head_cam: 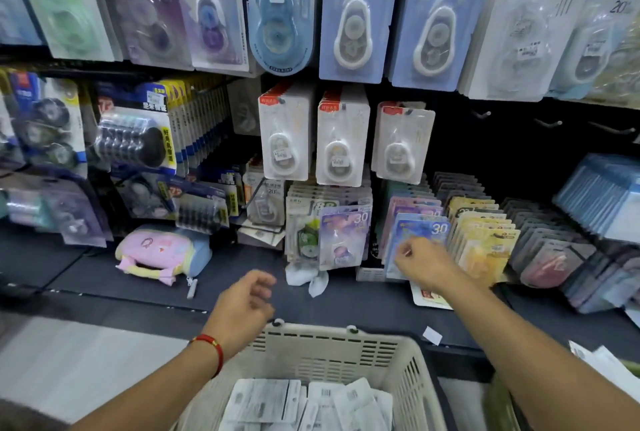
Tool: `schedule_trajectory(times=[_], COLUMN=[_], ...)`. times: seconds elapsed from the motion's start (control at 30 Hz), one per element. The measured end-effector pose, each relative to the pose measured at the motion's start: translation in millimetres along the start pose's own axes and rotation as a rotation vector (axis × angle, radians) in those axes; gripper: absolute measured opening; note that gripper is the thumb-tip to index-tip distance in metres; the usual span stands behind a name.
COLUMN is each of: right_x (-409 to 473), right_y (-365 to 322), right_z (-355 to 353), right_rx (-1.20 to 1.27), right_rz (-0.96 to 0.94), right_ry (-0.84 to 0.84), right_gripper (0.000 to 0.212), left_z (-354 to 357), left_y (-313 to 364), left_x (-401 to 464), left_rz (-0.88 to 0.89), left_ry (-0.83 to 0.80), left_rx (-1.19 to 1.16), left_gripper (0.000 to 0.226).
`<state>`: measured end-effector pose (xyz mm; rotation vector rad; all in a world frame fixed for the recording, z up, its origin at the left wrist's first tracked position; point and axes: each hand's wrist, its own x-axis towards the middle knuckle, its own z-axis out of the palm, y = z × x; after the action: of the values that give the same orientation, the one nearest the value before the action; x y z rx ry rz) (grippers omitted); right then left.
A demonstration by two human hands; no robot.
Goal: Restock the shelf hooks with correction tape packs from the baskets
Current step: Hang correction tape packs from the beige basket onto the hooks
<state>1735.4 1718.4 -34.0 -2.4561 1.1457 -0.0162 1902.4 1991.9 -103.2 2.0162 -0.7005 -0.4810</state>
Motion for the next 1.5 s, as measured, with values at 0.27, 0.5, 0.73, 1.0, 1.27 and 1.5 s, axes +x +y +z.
schedule_trajectory(times=[0.27, 0.5, 0.73, 1.0, 1.27, 1.5], right_x=[-79.4, -81.5, -67.8, -84.3, -88.7, -102.2], right_y=[97.6, 148.8, 157.0, 83.4, 86.9, 79.0], right_z=[147.2, 176.1, 172.2, 299.5, 333.5, 329.9], right_rx=[-0.287, -0.274, -0.513, -0.354, -0.305, -0.265], right_rz=[0.149, 0.087, -0.163, -0.161, -0.054, 0.042], right_ry=[-0.300, 0.000, 0.180, -0.492, -0.655, -0.590], right_gripper=[0.090, 0.086, 0.067, 0.046, 0.061, 0.081], left_z=[8.1, 30.2, 83.6, 93.3, 95.2, 97.2], left_y=[-129.9, -137.8, -124.7, -114.6, -119.4, -121.4], left_x=[-60.5, -55.2, -55.5, -58.7, -56.4, -56.8], left_rz=[-0.367, -0.350, -0.227, -0.255, -0.219, -0.156], left_ry=[0.153, 0.073, 0.043, 0.086, 0.115, 0.118], left_rx=[0.585, 0.590, 0.556, 0.670, 0.679, 0.671], left_gripper=[0.090, 0.086, 0.097, 0.096, 0.095, 0.094])
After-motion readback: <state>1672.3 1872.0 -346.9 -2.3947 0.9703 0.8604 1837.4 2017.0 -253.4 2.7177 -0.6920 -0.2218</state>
